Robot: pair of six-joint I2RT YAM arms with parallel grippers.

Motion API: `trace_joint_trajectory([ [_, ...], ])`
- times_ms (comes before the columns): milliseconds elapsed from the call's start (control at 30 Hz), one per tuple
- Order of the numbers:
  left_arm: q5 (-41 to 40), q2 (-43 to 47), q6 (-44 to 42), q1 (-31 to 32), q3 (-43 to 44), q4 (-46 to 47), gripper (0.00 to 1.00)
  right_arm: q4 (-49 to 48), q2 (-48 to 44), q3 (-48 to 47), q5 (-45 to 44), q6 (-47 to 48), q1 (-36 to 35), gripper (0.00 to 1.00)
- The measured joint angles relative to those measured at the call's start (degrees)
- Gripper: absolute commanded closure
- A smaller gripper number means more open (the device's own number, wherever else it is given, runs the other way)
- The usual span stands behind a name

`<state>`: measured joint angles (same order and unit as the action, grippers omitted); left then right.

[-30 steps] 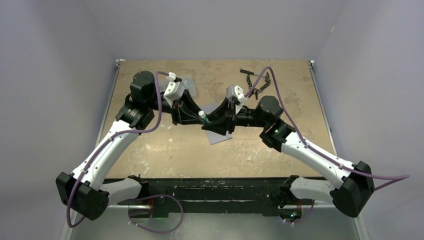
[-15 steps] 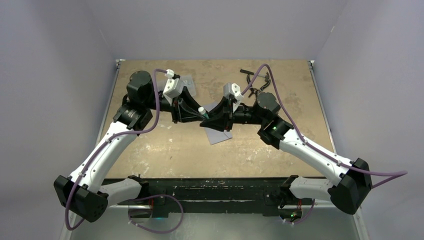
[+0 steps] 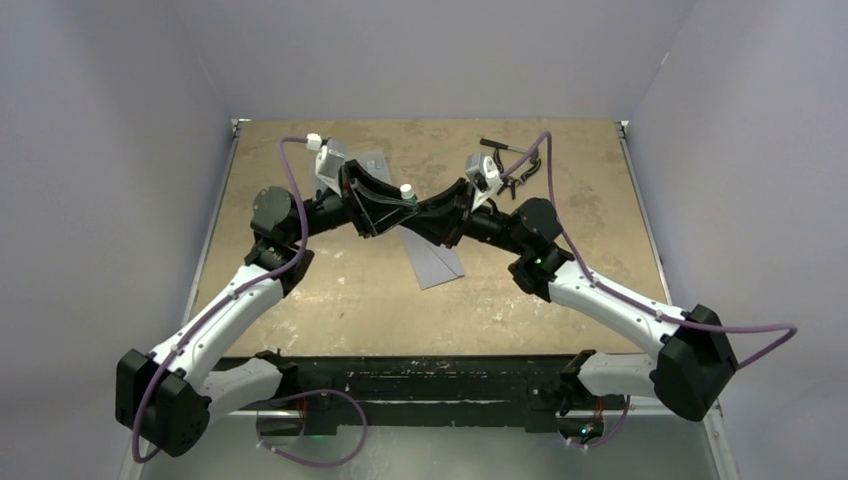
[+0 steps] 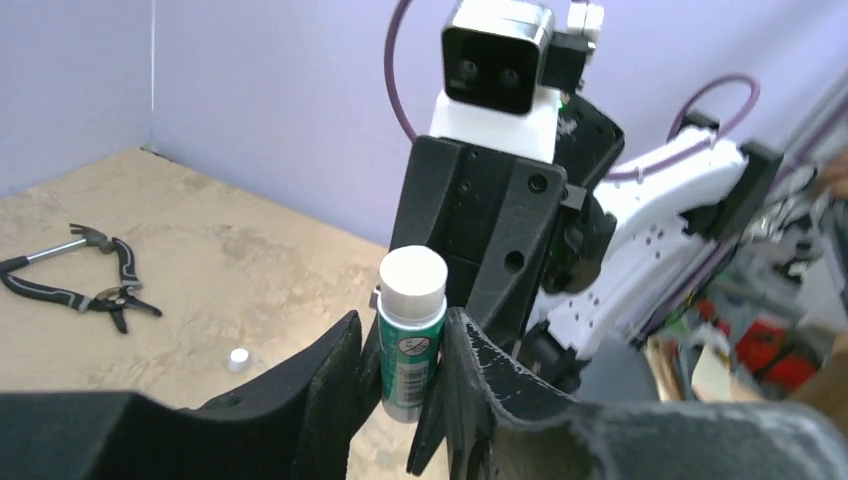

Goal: Place the letter into the envelope and seal it

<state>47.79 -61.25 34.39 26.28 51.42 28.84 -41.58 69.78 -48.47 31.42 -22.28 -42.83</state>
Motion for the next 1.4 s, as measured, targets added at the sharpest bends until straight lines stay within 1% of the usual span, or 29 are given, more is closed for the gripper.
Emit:
trace_joint_trajectory([
  [67, -3.43, -1.25, 7.21, 0.00, -4.44, 9.68, 0.64, -1.79, 1.84, -0.02, -0.83, -1.18, 0.11, 1.00],
  [133, -5.44, -3.08, 12.24, 0.04, -6.58, 16.20, 0.64, -3.15, 3.19, -0.04, -0.96, -2.01, 0.11, 1.00],
  [167, -6.08, -3.85, 13.92, 0.13, -7.02, 18.23, 0.66, -3.96, 4.02, -0.04, -0.98, -2.64, 0.11, 1.00],
  [200, -6.71, -4.57, 15.69, 0.22, -7.30, 20.26, 0.73, -4.15, 4.15, -0.04, -0.96, -2.84, 0.11, 1.00],
  [233, -7.30, -5.11, 16.72, 0.39, -7.45, 21.81, 0.82, -5.05, 4.55, -0.04, -1.03, -3.61, 0.11, 1.00],
  [267, -7.78, -5.38, 17.77, 0.48, -7.65, 23.32, 0.97, -6.05, 4.81, -0.04, -1.14, -4.07, 0.11, 1.00],
  [300, -8.59, -5.40, 17.90, 0.72, -7.91, 24.92, 1.00, -7.34, 5.14, -0.02, -1.31, -5.25, 0.13, 1.00],
  [333, -9.01, -5.40, 17.92, 0.74, -8.17, 26.25, 1.00, -8.37, 5.29, -0.02, -1.64, -6.21, 0.11, 1.00],
  [367, -9.49, -5.40, 18.03, 0.74, -8.24, 27.28, 1.00, -9.35, 5.49, -0.02, -1.79, -6.75, 0.11, 0.98],
  [400, -9.86, -5.40, 17.88, 0.81, -8.24, 27.69, 1.00, -10.25, 5.66, -0.02, -1.75, -7.37, 0.11, 0.86],
  [433, -10.08, -5.40, 17.79, 0.85, -8.24, 27.85, 1.00, -10.51, 5.73, -0.02, -1.86, -7.82, 0.09, 0.70],
  [500, -10.12, -5.40, 16.83, 0.90, -8.24, 27.32, 1.00, -10.10, 5.70, -0.02, -1.86, -7.80, 0.09, 0.47],
  [533, -10.16, -5.40, 16.22, 0.90, -8.17, 26.69, 1.00, -9.25, 5.57, -0.02, -1.77, -7.39, 0.09, 0.41],
  [567, -10.12, -5.38, 15.08, 0.85, -7.87, 24.98, 1.00, -8.17, 5.40, -0.02, -1.66, -6.71, 0.09, 0.39],
  [600, -10.12, -5.38, 13.73, 0.85, -7.28, 22.69, 1.00, -6.32, 4.98, -0.04, -1.53, -5.38, 0.09, 0.38],
  [633, -10.03, -5.38, 12.37, 0.83, -6.51, 20.46, 1.00, -4.09, 4.35, -0.09, -1.49, -3.82, 0.09, 0.40],
  [700, -8.94, -5.51, 10.08, 0.79, -4.42, 16.46, 1.00, -0.09, 2.99, -0.15, -1.42, -1.07, 0.15, 0.46],
  [733, -7.98, -5.68, 9.20, 0.79, -3.06, 14.97, 1.00, 1.62, 2.27, -0.15, -1.16, -0.04, 0.22, 0.51],
  [833, -5.49, -6.32, 7.91, 0.79, 0.31, 12.87, 1.00, 3.89, 0.66, -0.15, -0.07, 1.75, 0.52, 0.60],
  [900, -4.07, -6.58, 7.96, 0.79, 1.46, 12.63, 1.00, 3.76, 0.35, -0.15, 0.74, 1.84, 0.57, 0.62],
  [1000, -2.29, -7.15, 8.31, 0.79, 1.75, 12.92, 1.00, 3.61, 0.42, -0.15, 1.07, 1.77, 0.63, 0.55],
  [1033, -1.95, -7.45, 8.66, 0.74, 1.75, 13.35, 1.00, 3.52, 0.59, -0.15, 1.05, 1.66, 0.63, 0.54],
  [1200, -0.63, -8.52, 10.19, 0.76, 1.75, 13.99, 1.00, 0.63, 1.62, -0.15, 0.68, 0.48, 0.79, 0.61],
  [1267, -0.02, -8.85, 11.23, 0.74, 1.75, 14.84, 1.00, -0.61, 1.62, -0.15, 0.22, -0.22, 0.79, 0.67],
  [1400, 0.59, -8.98, 13.27, 0.76, 1.79, 17.33, 1.00, -3.23, 1.38, -0.11, -1.38, -2.03, 0.85, 0.92],
])
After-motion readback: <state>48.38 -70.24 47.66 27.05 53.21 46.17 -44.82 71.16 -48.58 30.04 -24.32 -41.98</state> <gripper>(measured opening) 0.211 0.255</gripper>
